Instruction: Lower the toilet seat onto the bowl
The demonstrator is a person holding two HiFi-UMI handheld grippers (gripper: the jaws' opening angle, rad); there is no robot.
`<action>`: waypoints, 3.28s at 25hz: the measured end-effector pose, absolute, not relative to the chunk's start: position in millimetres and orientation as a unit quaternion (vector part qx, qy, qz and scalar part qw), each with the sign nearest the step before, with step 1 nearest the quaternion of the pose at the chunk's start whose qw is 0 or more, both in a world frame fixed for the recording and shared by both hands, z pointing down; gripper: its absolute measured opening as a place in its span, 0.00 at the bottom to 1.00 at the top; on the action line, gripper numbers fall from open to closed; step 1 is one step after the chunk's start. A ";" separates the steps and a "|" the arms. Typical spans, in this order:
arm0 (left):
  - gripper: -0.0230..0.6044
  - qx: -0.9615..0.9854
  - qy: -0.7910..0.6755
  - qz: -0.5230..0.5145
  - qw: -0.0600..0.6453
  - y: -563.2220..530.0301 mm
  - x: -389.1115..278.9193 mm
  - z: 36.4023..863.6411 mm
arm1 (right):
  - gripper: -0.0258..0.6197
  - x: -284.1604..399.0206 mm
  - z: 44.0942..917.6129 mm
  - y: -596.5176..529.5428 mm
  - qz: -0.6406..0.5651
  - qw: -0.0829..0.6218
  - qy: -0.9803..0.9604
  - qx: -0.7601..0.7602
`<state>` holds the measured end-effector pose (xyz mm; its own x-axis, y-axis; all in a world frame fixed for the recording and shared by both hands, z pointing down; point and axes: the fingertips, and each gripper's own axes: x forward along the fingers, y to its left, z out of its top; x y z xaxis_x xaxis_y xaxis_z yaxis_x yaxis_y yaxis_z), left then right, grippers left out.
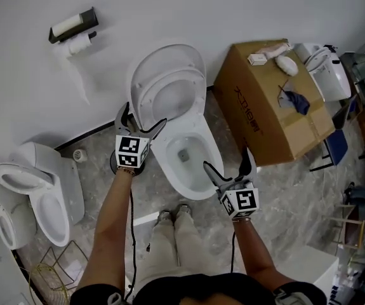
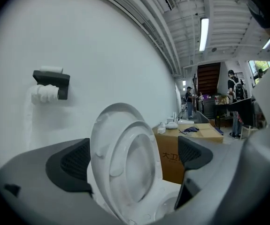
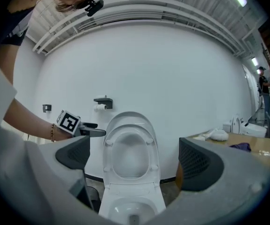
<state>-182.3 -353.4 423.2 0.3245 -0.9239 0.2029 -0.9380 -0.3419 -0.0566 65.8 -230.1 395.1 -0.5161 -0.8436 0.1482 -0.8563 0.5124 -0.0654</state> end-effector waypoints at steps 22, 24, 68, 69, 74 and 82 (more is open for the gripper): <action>0.43 0.810 -0.567 0.131 0.069 -461.6 -198.2 471.2 | 0.94 72.3 425.9 -351.2 0.063 0.039 -0.870 0.487; 0.41 0.809 -0.568 0.134 0.065 -461.2 -198.0 471.3 | 0.94 63.4 419.4 -380.0 0.051 0.030 -0.874 0.482; 0.23 0.856 -0.477 0.201 0.008 -305.4 -100.1 488.4 | 0.32 54.3 466.1 -388.7 0.060 0.049 -0.868 0.490; 0.23 0.857 -0.473 0.205 0.005 -301.3 -97.8 489.7 | 0.32 56.6 467.4 -384.8 0.061 0.050 -0.867 0.492; 0.23 0.863 -0.458 0.215 -0.005 -280.2 -82.3 498.5 | 0.32 71.5 477.6 -362.8 0.069 0.050 -0.861 0.502; 0.24 0.867 -0.445 0.226 -0.018 -256.2 -64.9 512.6 | 0.31 88.2 492.3 -338.6 0.070 0.049 -0.854 0.513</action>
